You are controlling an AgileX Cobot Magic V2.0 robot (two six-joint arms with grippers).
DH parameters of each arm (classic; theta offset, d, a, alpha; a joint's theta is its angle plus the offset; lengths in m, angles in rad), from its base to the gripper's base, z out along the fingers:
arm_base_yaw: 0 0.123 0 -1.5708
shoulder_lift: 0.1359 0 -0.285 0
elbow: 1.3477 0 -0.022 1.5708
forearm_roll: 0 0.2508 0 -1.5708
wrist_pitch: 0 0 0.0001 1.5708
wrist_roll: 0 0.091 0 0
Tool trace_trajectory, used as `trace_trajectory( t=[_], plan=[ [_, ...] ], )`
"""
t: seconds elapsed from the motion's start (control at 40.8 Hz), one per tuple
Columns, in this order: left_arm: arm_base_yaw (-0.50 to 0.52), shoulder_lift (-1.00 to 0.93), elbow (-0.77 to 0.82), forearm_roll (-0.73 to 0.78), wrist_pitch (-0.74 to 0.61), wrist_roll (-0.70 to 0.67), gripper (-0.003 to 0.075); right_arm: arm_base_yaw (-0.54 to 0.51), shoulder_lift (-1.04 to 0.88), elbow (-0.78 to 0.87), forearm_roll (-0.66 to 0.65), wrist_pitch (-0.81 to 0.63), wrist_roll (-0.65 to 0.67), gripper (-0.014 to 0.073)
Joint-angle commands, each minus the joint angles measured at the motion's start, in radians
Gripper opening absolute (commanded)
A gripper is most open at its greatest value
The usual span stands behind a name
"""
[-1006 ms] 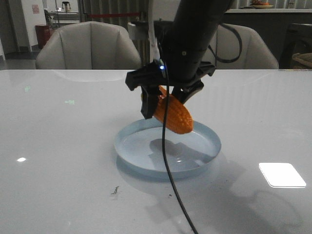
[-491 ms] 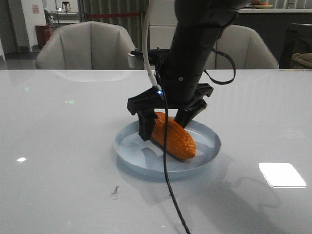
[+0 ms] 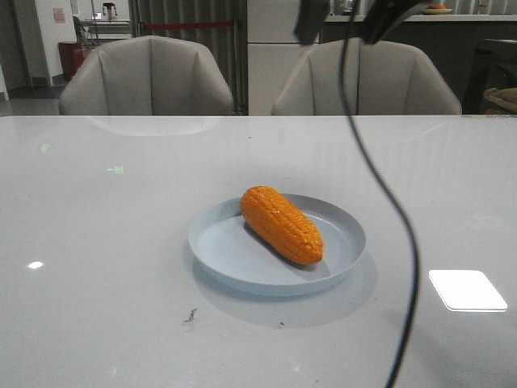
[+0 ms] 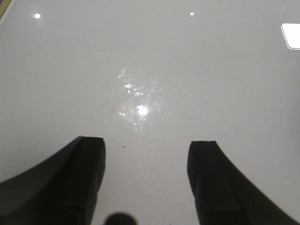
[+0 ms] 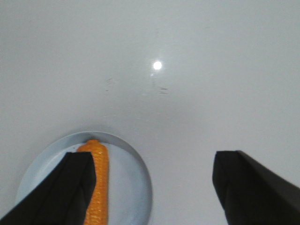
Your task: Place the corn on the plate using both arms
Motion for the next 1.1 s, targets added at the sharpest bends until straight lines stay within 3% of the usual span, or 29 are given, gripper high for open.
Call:
trace_trajectory(
  t=[0.0,0.319,0.613,0.957,1.079],
  plan=[
    [0.001,-0.013,-0.028,-0.011,-0.063,-0.002,0.0451,-0.079,-0.135,0.023,0.0,0.003,-0.011,0.0622],
    [0.001,-0.013,-0.028,-0.011,-0.063,-0.002,0.0451,-0.301,-0.511,0.453,0.0,-0.16,-0.06,0.0622],
    [0.001,-0.013,-0.028,-0.011,-0.063,-0.002,0.0451,-0.315,-0.819,0.813,0.006,-0.26,-0.078,0.0622],
    [0.001,-0.011,-0.028,-0.011,-0.066,-0.002,0.0448,-0.315,-0.965,0.921,0.009,-0.266,-0.076,0.0622],
    [0.001,-0.011,-0.028,-0.011,-0.066,-0.002,0.0365,-0.315,-0.965,0.921,0.008,-0.262,-0.076,0.0622]
  ],
)
